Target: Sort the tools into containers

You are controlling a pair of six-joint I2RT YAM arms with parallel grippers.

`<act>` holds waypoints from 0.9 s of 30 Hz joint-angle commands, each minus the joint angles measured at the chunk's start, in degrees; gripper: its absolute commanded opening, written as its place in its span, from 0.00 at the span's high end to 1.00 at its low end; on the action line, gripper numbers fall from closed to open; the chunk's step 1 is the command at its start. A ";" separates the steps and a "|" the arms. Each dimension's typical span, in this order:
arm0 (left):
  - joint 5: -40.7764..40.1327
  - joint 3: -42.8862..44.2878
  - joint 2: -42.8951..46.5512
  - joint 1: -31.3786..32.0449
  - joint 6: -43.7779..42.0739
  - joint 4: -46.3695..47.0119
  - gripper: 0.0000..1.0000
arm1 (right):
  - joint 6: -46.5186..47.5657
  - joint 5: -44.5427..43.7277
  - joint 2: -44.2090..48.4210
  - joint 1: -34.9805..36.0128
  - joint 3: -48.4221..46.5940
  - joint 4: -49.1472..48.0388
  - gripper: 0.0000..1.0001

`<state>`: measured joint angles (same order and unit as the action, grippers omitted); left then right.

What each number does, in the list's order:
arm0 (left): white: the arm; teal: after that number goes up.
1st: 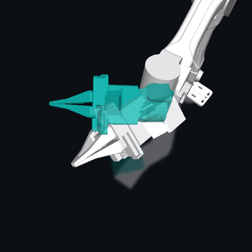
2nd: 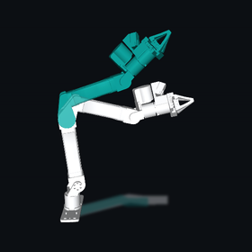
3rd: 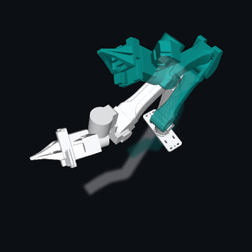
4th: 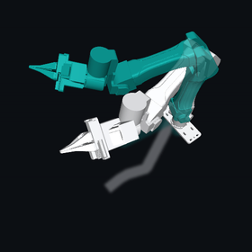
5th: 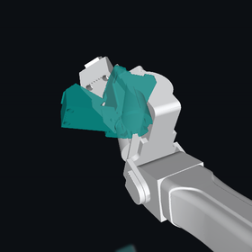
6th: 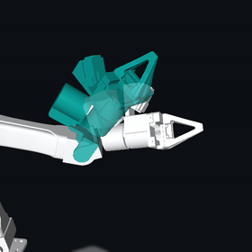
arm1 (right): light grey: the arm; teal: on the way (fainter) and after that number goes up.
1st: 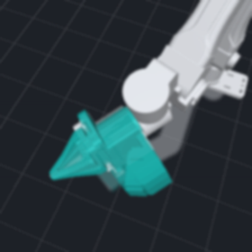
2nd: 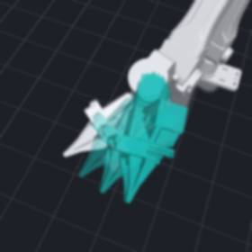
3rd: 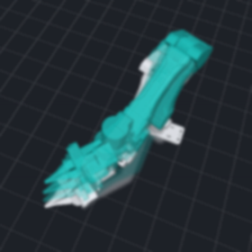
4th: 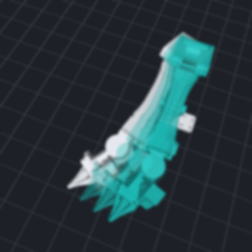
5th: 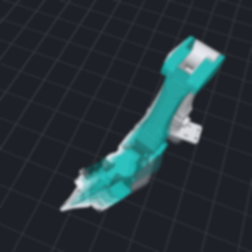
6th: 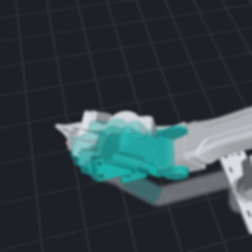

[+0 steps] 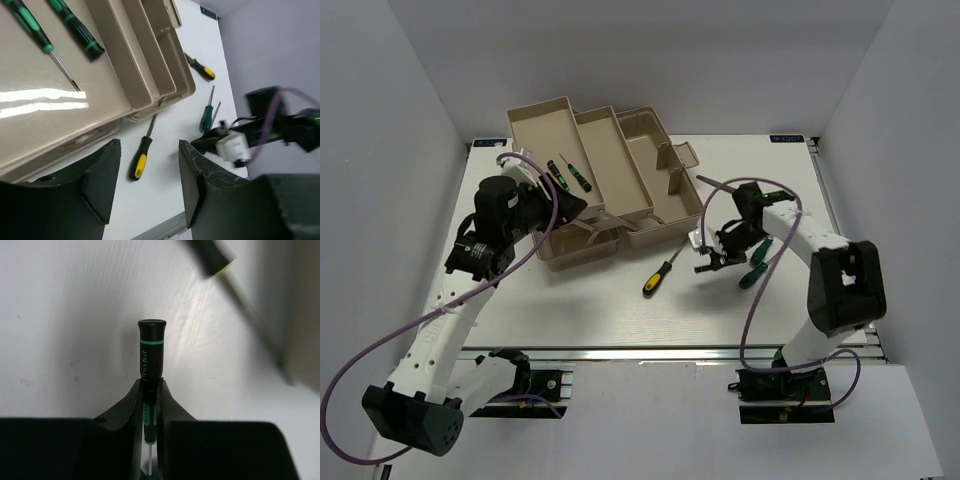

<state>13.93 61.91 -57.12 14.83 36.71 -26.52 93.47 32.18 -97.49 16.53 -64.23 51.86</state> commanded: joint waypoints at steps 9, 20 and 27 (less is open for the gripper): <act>-6.46 -8.90 11.14 3.54 -2.26 1.55 0.43 | -78.74 5.41 15.31 13.68 -21.91 -39.93 1.00; -9.98 -12.78 23.28 3.45 -2.26 -2.47 0.35 | -130.72 -21.53 -21.23 28.37 -68.46 -46.31 1.00; -8.14 -12.26 25.40 3.45 -3.48 -4.94 0.34 | -131.98 -23.57 -26.96 29.87 -65.86 -48.96 0.91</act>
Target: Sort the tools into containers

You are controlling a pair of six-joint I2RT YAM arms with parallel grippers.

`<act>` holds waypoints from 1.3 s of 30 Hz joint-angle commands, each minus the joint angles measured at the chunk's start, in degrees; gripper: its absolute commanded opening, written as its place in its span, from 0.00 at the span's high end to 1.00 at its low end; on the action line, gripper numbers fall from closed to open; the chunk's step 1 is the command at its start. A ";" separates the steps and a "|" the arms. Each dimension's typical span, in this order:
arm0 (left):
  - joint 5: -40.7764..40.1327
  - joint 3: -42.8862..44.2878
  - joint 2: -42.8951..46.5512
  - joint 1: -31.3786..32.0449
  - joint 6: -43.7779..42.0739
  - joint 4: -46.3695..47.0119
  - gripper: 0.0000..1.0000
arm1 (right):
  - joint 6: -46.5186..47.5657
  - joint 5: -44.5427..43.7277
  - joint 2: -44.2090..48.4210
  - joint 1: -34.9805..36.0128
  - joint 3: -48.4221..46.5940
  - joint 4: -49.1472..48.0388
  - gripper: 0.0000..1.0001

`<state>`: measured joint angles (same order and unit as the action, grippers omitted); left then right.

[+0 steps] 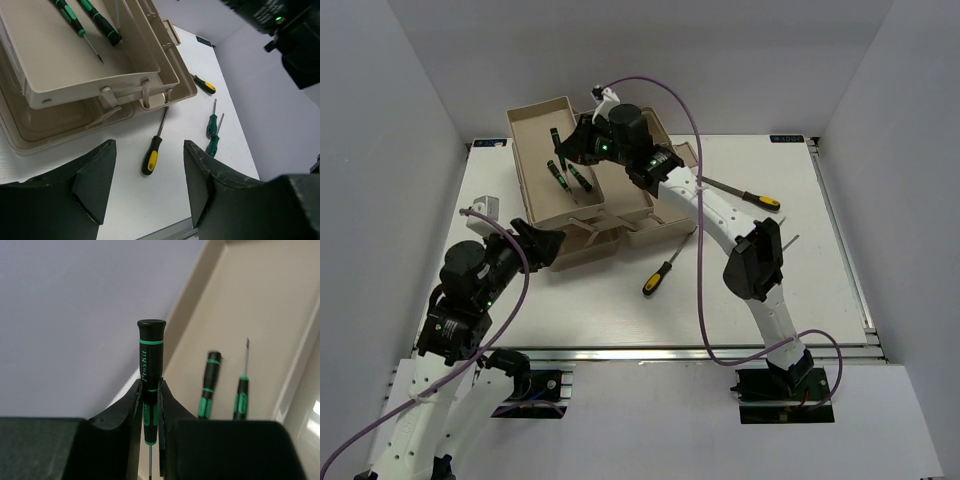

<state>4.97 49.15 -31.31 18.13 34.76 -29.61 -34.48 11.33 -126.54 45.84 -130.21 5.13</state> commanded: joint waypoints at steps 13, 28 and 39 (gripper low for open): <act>12.17 4.11 -16.40 2.52 -8.75 6.84 0.41 | 15.31 18.82 19.12 -13.93 11.46 -3.20 0.39; -9.19 22.74 -60.66 35.66 -13.58 4.40 0.35 | 47.56 25.39 52.79 -55.58 68.13 19.72 0.15; -20.10 34.35 -81.35 35.75 -14.72 -1.87 0.32 | 47.05 26.63 59.13 -58.32 78.97 17.64 0.12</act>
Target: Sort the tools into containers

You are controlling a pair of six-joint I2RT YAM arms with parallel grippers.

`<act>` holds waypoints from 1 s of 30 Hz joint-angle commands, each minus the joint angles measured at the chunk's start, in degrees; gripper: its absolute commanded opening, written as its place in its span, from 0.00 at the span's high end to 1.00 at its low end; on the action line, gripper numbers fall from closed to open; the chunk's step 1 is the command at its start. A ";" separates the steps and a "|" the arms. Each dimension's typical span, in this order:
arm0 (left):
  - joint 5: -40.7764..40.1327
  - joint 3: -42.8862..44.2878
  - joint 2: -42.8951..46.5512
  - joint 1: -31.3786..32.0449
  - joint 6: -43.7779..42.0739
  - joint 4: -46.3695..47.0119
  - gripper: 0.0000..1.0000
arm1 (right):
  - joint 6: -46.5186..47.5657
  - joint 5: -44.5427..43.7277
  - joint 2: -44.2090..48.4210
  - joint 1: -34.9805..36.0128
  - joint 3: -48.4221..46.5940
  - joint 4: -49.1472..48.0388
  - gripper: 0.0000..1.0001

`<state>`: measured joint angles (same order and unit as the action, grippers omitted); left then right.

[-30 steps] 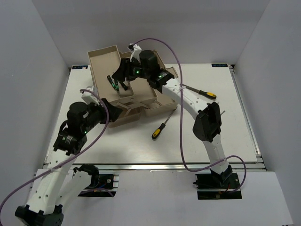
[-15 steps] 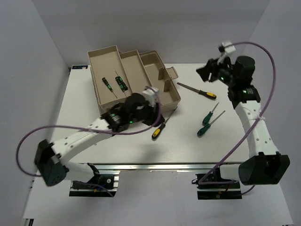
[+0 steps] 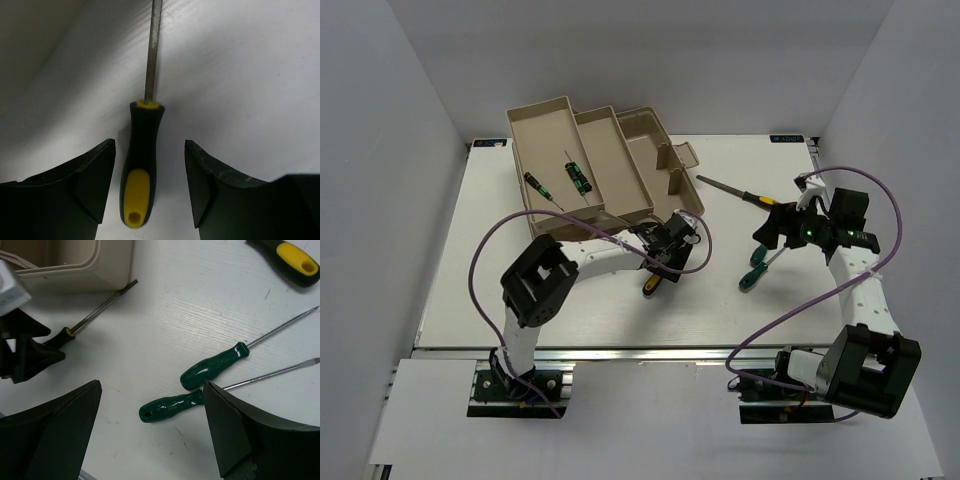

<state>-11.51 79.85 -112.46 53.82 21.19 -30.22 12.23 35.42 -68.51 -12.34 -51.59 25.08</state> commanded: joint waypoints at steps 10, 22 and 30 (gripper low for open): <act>-1.59 2.24 -4.78 0.05 -1.85 1.30 0.44 | -1.33 4.48 -0.31 -0.14 0.27 -3.37 0.13; -1.24 1.62 -6.19 0.05 -3.08 2.01 0.82 | -1.51 5.36 1.01 -0.14 1.58 -3.37 0.14; 10.36 0.83 7.16 2.60 -7.92 5.07 0.96 | 0.51 5.80 1.71 -0.14 0.88 -2.58 0.15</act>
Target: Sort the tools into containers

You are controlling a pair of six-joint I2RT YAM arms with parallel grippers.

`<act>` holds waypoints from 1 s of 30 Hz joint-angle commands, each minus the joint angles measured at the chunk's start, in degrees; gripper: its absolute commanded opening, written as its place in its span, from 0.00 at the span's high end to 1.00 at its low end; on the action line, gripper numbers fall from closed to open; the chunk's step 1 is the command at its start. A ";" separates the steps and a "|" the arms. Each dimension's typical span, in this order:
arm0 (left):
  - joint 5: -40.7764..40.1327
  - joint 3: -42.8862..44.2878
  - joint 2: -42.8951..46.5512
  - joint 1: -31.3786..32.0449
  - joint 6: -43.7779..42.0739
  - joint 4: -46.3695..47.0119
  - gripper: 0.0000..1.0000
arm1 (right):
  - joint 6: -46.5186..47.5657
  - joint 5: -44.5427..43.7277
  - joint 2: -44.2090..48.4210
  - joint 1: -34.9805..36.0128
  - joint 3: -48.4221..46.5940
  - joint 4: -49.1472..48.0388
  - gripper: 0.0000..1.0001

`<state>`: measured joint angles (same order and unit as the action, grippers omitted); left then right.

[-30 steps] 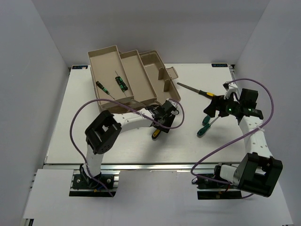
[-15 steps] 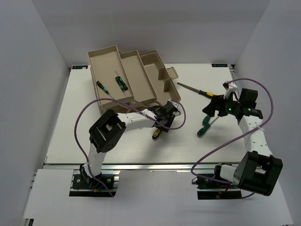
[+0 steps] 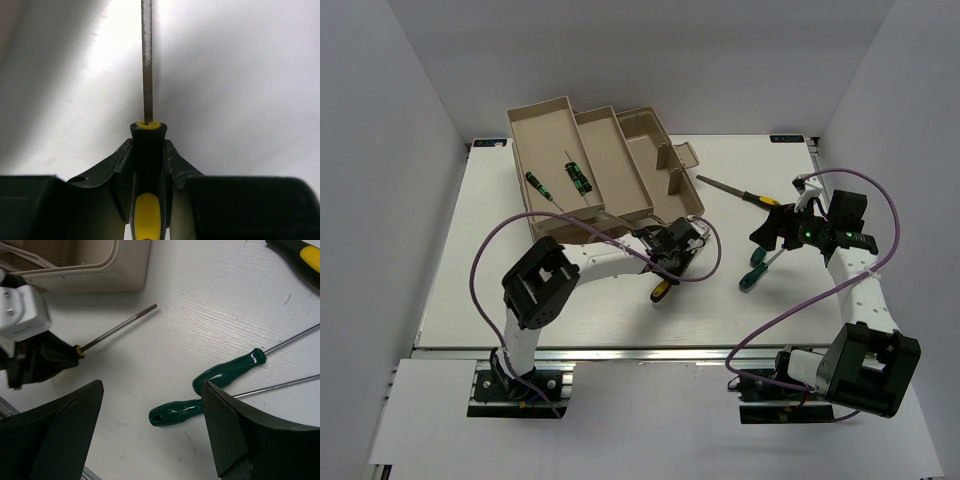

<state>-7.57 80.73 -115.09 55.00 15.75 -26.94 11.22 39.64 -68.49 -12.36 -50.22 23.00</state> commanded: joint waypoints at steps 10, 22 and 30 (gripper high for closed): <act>17.24 9.71 12.70 -5.15 5.49 2.59 1.00 | -0.32 -0.08 1.25 -0.12 -1.55 -4.01 0.28; 4.70 29.11 5.94 -22.39 18.62 -0.73 1.00 | -0.85 -2.02 -0.15 -0.12 -4.27 -6.57 0.75; -10.34 44.52 -6.20 -24.86 16.51 -18.85 0.92 | 0.64 -4.91 -1.99 -0.12 -5.06 -6.75 0.53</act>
<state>-10.41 123.44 -119.98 30.44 32.80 -36.73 10.74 36.40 -69.17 -12.36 -52.42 17.91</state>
